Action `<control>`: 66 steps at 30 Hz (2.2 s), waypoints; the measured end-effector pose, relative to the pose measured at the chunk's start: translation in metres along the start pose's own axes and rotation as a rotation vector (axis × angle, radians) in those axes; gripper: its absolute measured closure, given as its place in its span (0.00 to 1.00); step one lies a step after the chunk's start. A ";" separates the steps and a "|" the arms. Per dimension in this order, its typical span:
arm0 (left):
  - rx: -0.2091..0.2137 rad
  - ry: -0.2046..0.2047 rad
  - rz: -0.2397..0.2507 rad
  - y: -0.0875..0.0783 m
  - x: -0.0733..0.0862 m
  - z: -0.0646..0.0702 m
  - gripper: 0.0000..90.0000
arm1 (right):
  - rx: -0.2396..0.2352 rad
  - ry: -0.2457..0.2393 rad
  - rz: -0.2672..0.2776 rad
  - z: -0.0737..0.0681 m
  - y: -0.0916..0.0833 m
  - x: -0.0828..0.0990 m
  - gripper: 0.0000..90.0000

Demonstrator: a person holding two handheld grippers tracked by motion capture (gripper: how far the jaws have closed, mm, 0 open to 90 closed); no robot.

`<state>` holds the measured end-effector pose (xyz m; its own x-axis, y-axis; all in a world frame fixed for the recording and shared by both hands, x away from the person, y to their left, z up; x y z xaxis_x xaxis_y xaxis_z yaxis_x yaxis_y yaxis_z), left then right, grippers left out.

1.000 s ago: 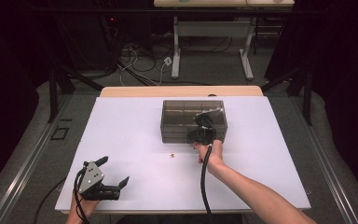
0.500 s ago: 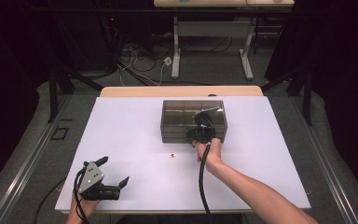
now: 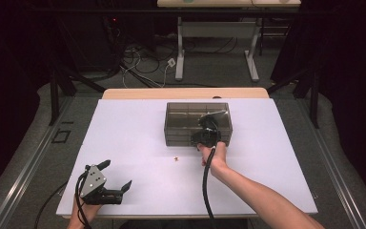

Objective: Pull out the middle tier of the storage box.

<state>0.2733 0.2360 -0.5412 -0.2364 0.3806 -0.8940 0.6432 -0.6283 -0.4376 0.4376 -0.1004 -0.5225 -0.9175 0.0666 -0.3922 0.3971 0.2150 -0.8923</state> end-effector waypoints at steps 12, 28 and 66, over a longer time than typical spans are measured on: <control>-0.004 -0.003 0.004 0.001 0.000 0.000 0.00 | -0.013 -0.006 0.003 0.002 -0.001 0.002 0.64; -0.005 -0.007 0.005 0.001 0.000 0.000 0.00 | -0.023 -0.017 -0.004 0.002 -0.003 0.006 0.64; -0.003 -0.007 -0.001 0.001 0.001 0.000 0.00 | -0.182 -0.364 0.027 0.030 -0.010 0.045 0.28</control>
<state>0.2734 0.2356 -0.5423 -0.2421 0.3766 -0.8942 0.6449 -0.6261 -0.4383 0.3933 -0.1289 -0.5379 -0.8249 -0.2678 -0.4978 0.3800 0.3892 -0.8391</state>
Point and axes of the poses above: each handheld gripper's, and its own axes: y roughly forward along the jaws, x roughly out of its underside, z roughly to its right, the point moved 2 cm from there along y, roughly forward along the jaws, and after that the axes turned 6 degrees about x, right-handed, at the moved point
